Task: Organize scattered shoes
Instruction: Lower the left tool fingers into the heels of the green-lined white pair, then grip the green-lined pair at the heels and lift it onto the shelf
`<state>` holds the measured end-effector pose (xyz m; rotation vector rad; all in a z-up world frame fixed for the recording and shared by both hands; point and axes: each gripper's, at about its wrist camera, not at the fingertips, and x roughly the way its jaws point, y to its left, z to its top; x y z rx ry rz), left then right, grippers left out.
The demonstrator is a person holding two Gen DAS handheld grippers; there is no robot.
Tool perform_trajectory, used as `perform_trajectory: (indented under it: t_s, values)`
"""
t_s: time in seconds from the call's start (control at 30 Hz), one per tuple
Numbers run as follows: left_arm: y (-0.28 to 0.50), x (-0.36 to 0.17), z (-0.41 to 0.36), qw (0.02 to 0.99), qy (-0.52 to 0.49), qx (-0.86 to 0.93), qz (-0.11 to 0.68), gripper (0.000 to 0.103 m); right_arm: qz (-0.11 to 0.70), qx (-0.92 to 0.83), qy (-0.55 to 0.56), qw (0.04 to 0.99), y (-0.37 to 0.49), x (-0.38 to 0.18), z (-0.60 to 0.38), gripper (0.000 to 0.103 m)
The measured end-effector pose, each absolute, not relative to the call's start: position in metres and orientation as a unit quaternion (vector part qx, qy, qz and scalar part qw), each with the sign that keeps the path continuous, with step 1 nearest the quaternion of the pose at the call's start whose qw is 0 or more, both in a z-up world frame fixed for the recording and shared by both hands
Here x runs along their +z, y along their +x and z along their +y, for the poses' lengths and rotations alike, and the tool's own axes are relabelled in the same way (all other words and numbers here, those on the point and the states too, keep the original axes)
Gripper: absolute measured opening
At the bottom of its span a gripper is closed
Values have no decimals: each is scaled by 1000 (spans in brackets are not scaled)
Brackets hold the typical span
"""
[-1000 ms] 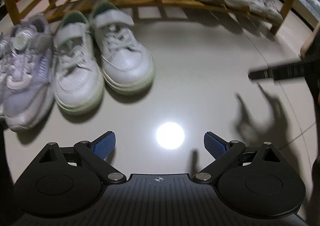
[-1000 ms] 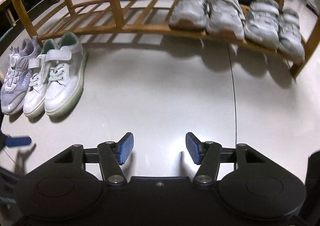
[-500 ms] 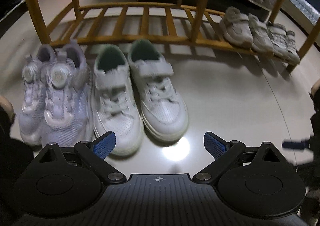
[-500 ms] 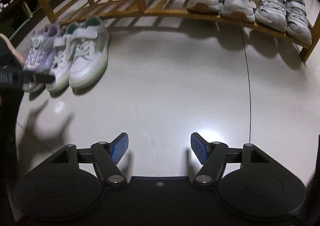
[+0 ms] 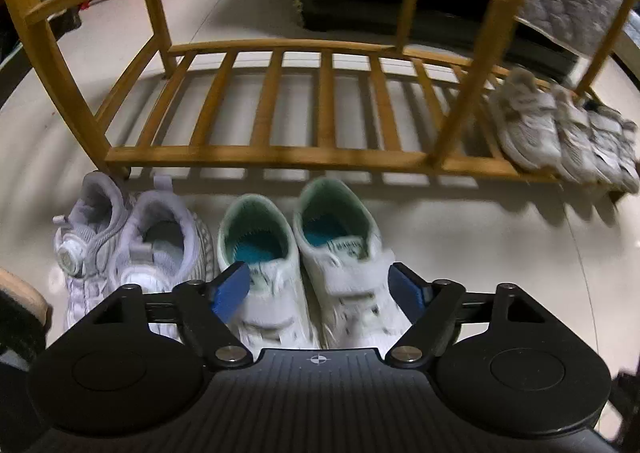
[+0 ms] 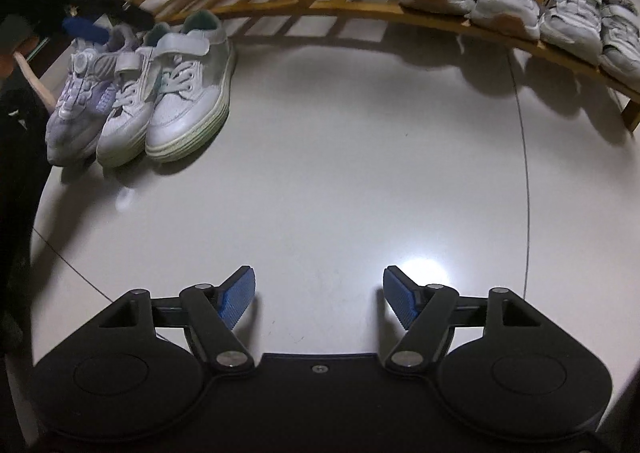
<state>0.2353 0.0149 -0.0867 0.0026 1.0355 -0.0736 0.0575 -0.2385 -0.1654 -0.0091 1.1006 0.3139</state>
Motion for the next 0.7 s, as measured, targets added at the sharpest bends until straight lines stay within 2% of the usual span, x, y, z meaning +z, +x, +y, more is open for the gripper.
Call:
perform_trajectory:
  t_s: [0.07,0.13,0.43,0.57,0.7]
  values:
    - [248,-93,18,862,-4,-34,506,67,522,152,-5,839,59,-166,-237,76]
    - [259,-100,21,854,-6,-31,519,58,519,156,-10,840,60,-165,-234,78]
    - [293,-129,29,837,-34,-23,545,57,523,170,-13,835,63,-165,-227,79]
    - [301,-143,32,829,-55,-19,557,40,523,170,-11,835,64,-164,-226,79]
    - [303,-150,33,828,-69,-12,556,30,524,170,-10,835,65,-165,-225,79]
